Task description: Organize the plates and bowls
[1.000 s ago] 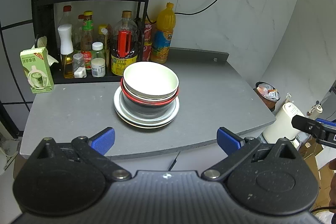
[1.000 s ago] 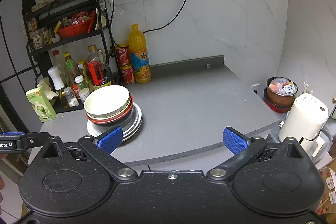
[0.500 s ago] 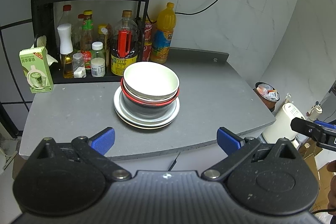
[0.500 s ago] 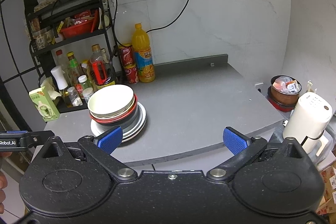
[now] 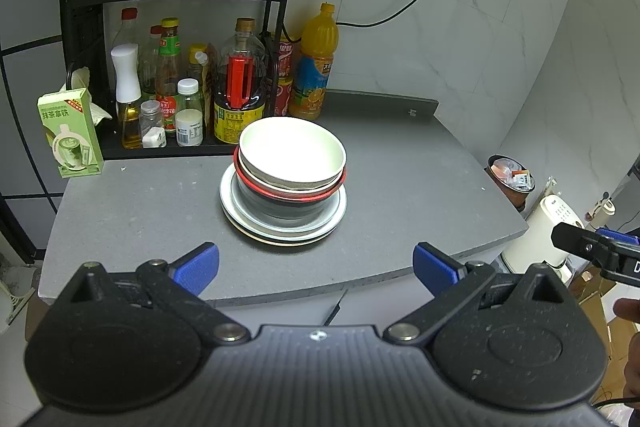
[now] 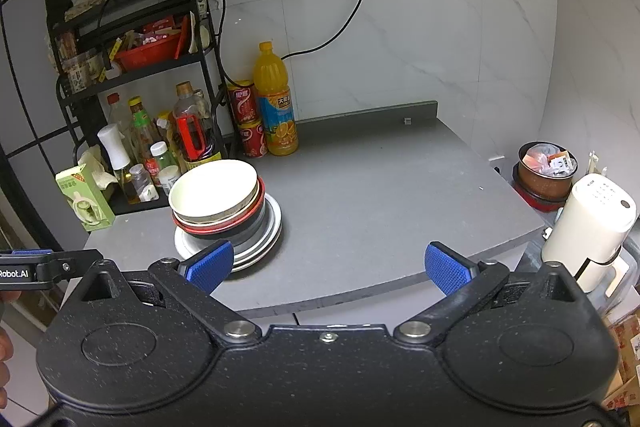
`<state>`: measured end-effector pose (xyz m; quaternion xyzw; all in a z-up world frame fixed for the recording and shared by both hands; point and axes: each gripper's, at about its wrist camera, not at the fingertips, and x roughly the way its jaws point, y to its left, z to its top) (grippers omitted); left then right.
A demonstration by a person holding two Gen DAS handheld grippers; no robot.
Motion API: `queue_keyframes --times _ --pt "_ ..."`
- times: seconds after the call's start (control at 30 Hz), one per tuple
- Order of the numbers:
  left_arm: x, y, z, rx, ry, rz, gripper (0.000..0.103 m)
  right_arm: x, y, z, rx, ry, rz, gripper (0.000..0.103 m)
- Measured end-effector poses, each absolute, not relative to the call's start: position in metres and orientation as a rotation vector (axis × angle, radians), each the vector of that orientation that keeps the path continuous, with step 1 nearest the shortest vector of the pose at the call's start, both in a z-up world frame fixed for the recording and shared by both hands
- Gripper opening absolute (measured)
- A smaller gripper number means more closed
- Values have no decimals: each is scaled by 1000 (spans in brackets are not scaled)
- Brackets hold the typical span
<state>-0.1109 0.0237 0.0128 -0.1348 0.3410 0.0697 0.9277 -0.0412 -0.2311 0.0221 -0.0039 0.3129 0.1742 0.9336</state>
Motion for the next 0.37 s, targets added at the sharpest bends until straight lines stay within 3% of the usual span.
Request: queue_keyframes --times 0.37 --pt "-111 19 16 -263 695 146 102 -42 -232 22 3 645 356 103"
